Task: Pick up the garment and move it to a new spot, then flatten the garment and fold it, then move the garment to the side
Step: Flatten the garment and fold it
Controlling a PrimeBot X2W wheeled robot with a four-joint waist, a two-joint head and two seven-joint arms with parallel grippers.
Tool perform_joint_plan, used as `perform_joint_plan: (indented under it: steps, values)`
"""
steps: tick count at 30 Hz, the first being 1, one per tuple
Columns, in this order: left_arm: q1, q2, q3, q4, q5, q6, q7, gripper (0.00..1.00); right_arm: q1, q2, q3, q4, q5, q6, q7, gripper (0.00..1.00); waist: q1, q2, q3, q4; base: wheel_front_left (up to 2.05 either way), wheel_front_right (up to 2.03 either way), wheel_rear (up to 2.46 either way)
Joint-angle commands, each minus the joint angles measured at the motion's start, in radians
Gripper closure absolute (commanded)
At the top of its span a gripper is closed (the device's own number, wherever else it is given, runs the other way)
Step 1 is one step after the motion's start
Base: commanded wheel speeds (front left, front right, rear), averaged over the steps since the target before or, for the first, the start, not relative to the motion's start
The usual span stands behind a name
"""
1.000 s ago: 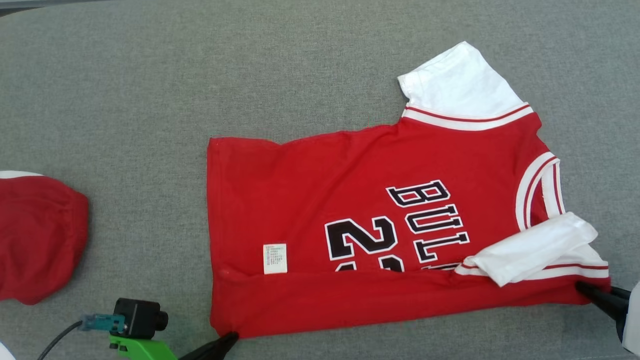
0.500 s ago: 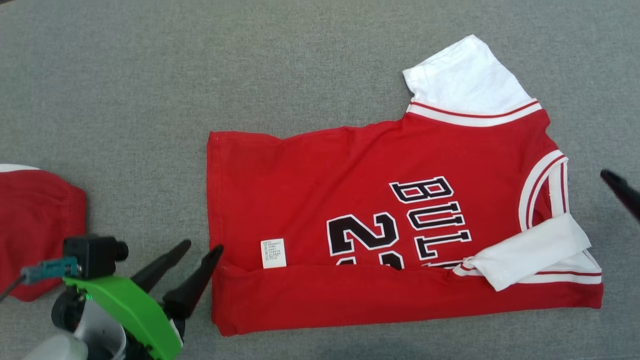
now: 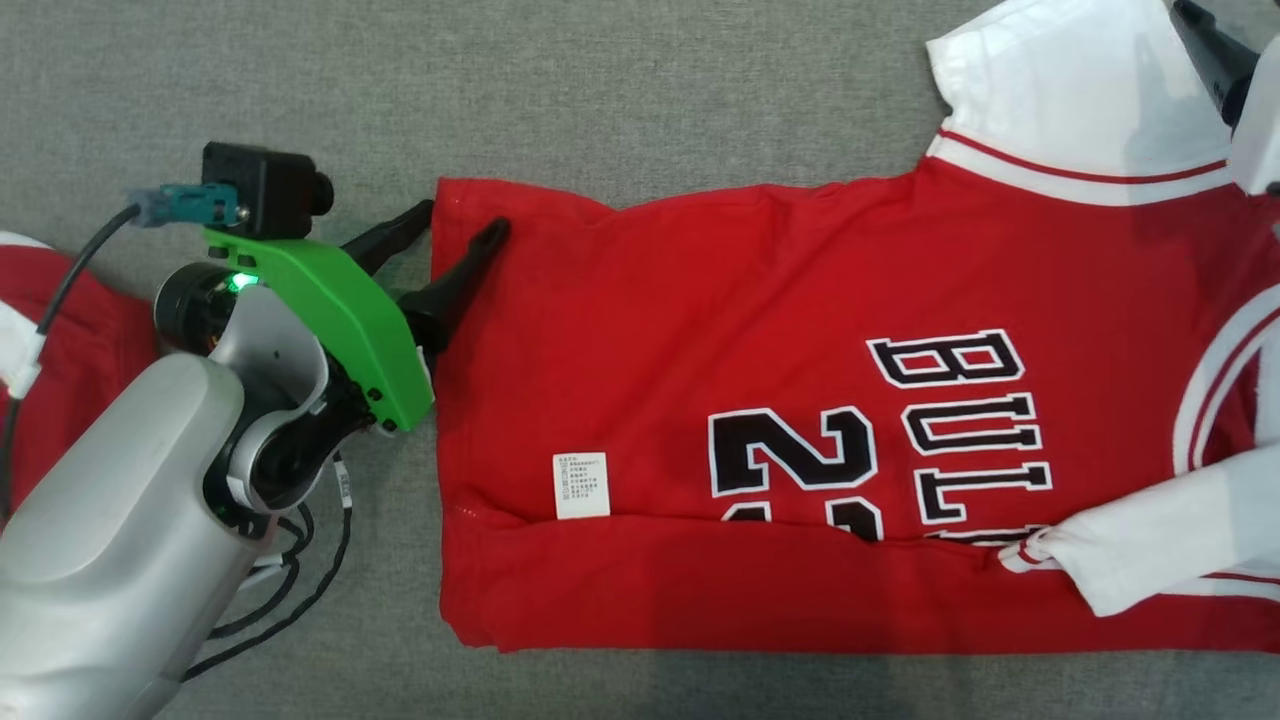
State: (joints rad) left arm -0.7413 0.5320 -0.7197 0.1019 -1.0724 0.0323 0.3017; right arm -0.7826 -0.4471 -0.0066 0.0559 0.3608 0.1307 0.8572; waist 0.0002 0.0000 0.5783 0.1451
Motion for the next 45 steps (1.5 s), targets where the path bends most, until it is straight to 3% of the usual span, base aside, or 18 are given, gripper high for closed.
perform_joint_plan:
  steps: [1,11,12,13,15,16,17,18,27,34,40,45]
  values:
    - [-0.027,-0.016,-0.009,0.027,0.006,-0.016,0.002,0.00,-0.031,0.007,0.007,0.030,-0.016,0.000,-0.013,0.00,-0.0002,0.0000,0.070,0.071,0.00,0.00,0.00]
    - [-0.024,-0.053,-0.054,0.111,-0.009,-0.086,0.016,0.00,-0.072,0.036,0.071,0.189,-0.012,0.000,-0.039,0.00,-0.0002,0.0000,0.055,0.074,0.00,0.00,0.00]
    - [-0.021,-0.055,-0.056,0.113,-0.012,-0.090,0.015,0.00,-0.071,0.036,0.073,0.194,-0.003,0.000,-0.043,0.58,-0.0002,0.0000,0.052,0.070,0.00,0.00,0.00]
    - [-0.018,-0.058,-0.057,0.116,-0.017,-0.093,0.015,0.00,-0.069,0.038,0.077,0.197,0.012,0.000,-0.044,1.00,-0.0002,0.0000,0.049,0.066,0.00,0.00,0.00]
    - [-0.017,-0.064,-0.061,0.120,-0.019,-0.100,0.014,0.00,-0.060,0.038,0.090,0.195,0.047,0.000,-0.039,1.00,-0.0002,0.0000,0.044,0.055,0.00,0.00,0.00]
    - [-0.019,-0.068,-0.062,0.122,-0.020,-0.103,0.011,0.19,-0.060,0.035,0.088,0.192,0.057,0.000,-0.051,1.00,-0.0002,0.0000,0.041,0.050,0.00,0.00,0.00]
    - [-0.022,-0.073,-0.063,0.123,-0.018,-0.110,0.004,0.65,-0.060,0.032,0.092,0.188,0.074,0.000,-0.059,1.00,-0.0002,0.0000,0.038,0.044,0.00,0.00,0.00]
    - [-0.022,-0.079,-0.058,0.126,-0.024,-0.111,-0.005,1.00,-0.061,0.028,0.093,0.179,0.090,0.000,-0.077,1.00,-0.0002,0.0000,0.033,0.039,0.00,0.00,0.00]
    - [0.018,-0.043,-0.008,0.113,-0.007,-0.099,-0.114,1.00,0.032,-0.016,0.049,0.054,0.248,0.000,-0.234,1.00,-0.0002,0.0000,-0.077,-0.018,0.00,0.00,0.00]
    - [0.197,0.032,0.053,-0.039,-0.037,-0.032,-0.214,1.00,0.330,-0.063,-0.041,-0.183,0.374,0.000,-0.294,1.00,-0.0002,0.0000,-0.199,-0.089,0.00,0.00,0.00]
    - [0.408,0.106,0.086,-0.226,-0.066,0.064,-0.282,1.00,0.641,-0.003,-0.156,-0.393,0.432,0.000,-0.325,1.00,-0.0002,0.0000,-0.269,-0.143,0.00,0.00,0.00]
    - [0.556,0.122,0.095,-0.301,-0.103,0.114,-0.327,1.00,0.796,0.062,-0.135,-0.419,0.442,0.000,-0.357,1.00,-0.0002,0.0000,-0.285,-0.187,0.00,0.00,0.00]
